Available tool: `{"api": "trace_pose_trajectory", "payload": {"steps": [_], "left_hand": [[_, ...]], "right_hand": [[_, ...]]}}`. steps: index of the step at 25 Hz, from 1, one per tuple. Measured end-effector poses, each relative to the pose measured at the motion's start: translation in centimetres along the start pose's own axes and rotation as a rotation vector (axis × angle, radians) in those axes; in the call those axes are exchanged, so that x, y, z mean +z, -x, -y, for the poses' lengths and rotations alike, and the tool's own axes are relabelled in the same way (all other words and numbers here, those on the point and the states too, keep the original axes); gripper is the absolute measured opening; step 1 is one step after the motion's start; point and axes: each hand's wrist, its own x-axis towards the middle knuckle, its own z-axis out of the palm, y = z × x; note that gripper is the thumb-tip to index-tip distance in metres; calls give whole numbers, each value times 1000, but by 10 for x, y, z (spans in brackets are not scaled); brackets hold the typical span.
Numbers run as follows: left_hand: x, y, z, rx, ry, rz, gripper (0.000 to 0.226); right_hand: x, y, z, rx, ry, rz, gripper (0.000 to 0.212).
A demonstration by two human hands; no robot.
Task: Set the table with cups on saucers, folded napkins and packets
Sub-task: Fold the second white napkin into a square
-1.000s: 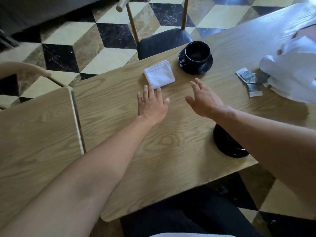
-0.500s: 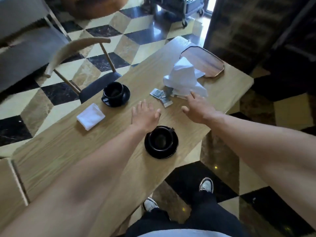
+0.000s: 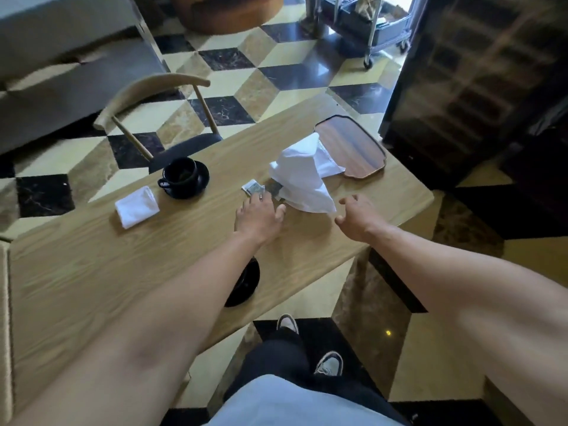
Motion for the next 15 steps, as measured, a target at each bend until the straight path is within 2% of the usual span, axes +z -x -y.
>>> {"api": "trace_pose_trajectory", "payload": {"steps": [4,7,9,11,13,15], "left_hand": [[12,-35,-10,-56,61,-30,53],[16,-81,-34,-35,155,-142,51],[17,-108,-53,89,94,-279,50],[19,-135,-72,245,16,-339,49],[21,-161,-86,269,-46,-253,57],[25,-189,-97,124,-83,-140,69]], "right_hand": [[4,-47,-9,-4,-18,55,49],[2,-92,-20,5,-2,86,48],[-2,-122,-23,29,-11,82,45],[-7,-149,-24,46,-17,83,41],[-11,-170,-23,55,-19,101,38],[-14,-192,-23,72,-51,115,41]]}}
